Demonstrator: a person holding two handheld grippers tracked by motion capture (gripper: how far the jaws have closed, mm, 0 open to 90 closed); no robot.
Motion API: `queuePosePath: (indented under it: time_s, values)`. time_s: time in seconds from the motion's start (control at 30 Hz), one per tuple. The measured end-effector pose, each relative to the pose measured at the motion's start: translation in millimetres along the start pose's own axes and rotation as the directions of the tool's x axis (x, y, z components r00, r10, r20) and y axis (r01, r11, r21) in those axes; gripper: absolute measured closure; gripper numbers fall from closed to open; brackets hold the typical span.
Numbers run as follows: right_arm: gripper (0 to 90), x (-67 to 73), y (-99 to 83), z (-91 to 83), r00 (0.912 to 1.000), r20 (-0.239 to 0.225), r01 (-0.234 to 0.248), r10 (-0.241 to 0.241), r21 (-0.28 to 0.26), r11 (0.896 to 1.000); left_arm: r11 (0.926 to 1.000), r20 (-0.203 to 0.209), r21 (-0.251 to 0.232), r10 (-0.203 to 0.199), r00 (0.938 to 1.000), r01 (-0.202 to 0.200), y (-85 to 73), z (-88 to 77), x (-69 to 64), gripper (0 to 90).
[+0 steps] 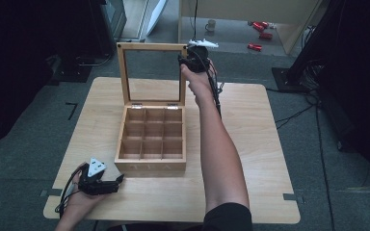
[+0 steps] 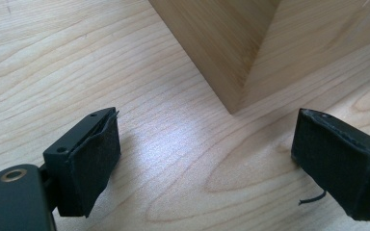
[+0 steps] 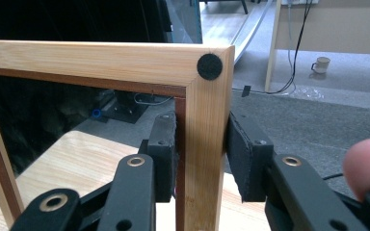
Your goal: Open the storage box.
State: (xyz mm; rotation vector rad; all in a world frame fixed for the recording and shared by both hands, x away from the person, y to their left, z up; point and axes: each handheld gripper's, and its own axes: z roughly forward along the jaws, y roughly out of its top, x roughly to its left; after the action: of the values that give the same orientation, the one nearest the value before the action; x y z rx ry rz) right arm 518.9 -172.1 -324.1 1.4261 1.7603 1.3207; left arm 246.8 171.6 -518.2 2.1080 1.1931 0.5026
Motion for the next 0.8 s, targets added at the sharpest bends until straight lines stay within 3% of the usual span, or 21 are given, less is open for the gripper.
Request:
queuePosePath:
  time_s: [0.13,0.3,0.47,0.6,0.8]
  values:
    - [49.1,-0.8,-2.7,-2.7,0.9998,-0.007,-0.016,0.016,0.001,1.0,1.0,0.001,-0.001,0.0,1.0,0.0,-0.1,0.1,-0.1,10.3]
    - [32.0,-3.6,-9.6,-12.2,0.9973,-0.054,-0.052,0.051,-0.01,0.999,1.0,0.002,-0.001,0.002,1.0,-0.002,-0.1,0.0,-0.2,10.3]
    - [17.8,-0.4,-20.6,-25.8,0.9983,-0.056,-0.014,0.015,0.005,1.0,1.0,0.002,-0.001,0.001,1.0,-0.001,-0.1,0.0,-0.4,10.4]
    - [13.3,3.9,-35.0,-40.2,0.9973,-0.068,0.026,-0.025,0.01,1.0,1.0,0.003,0.001,0.002,1.0,-0.002,-0.1,-0.1,-0.3,10.4]
    - [10.9,3.8,-51.9,-61.8,0.9947,-0.1,0.023,-0.022,0.011,1.0,1.0,0.002,0.001,0.004,1.0,-0.004,-0.1,-0.1,-0.4,10.4]
